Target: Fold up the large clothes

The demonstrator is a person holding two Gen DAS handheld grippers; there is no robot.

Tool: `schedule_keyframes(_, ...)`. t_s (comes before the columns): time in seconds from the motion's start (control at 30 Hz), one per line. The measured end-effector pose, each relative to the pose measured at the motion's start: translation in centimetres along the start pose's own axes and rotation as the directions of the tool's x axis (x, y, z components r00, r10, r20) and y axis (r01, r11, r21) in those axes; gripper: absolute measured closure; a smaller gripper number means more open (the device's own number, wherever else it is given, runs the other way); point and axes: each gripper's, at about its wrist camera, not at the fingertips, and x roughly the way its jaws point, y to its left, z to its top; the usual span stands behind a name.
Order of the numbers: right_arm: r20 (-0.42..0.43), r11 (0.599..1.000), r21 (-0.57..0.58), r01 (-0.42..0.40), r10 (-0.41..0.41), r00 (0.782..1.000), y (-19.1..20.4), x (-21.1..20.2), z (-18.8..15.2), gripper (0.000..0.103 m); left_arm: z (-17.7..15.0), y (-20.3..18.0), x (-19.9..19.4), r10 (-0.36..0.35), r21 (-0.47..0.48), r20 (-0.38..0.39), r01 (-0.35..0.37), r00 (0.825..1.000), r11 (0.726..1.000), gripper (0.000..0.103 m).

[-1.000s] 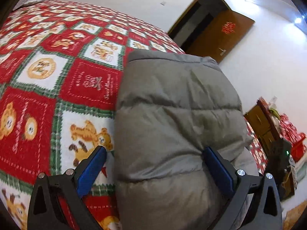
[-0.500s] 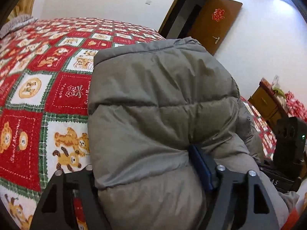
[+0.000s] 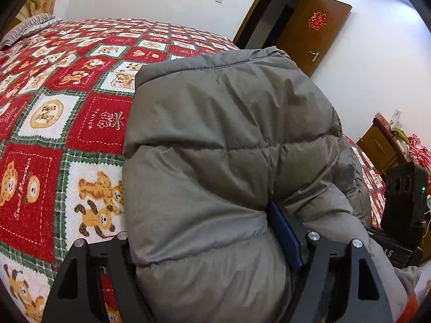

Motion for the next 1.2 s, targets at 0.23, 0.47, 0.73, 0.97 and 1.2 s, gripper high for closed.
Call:
schedule_keyframes(0.23,0.026,1.000,0.025,0.017,-0.017,0.999,0.2,-0.2,-0.5,0.039,0.0,-0.4,0.0,0.028,0.017,0.002,-0.028,1.000,0.999,0.026)
schedule_keyframes(0.47,0.022,0.998,-0.025,0.054,-0.054,0.998,1.4,-0.7,-1.0,0.053,-0.6,-1.3,-0.9,0.049,0.052,0.021,-0.050,0.999,0.997,0.047)
schedule_keyframes(0.73,0.029,0.999,-0.002,0.035,-0.035,0.999,0.7,0.0,-0.6,0.050,-0.2,0.3,0.4,-0.012,-0.018,0.010,0.012,1.000,1.000,0.034)
schedule_keyframes(0.97,0.014,0.998,0.004,0.061,-0.061,0.998,1.0,-0.1,-0.4,0.056,-0.5,-1.4,-0.2,0.063,0.011,0.025,-0.064,0.998,0.998,0.046)
schedule_keyframes(1.2,0.016,0.999,-0.008,0.036,-0.036,0.999,2.5,-2.6,-2.5,0.068,-2.3,-1.1,-4.1,-0.008,-0.030,0.027,0.009,1.000,1.000,0.066)
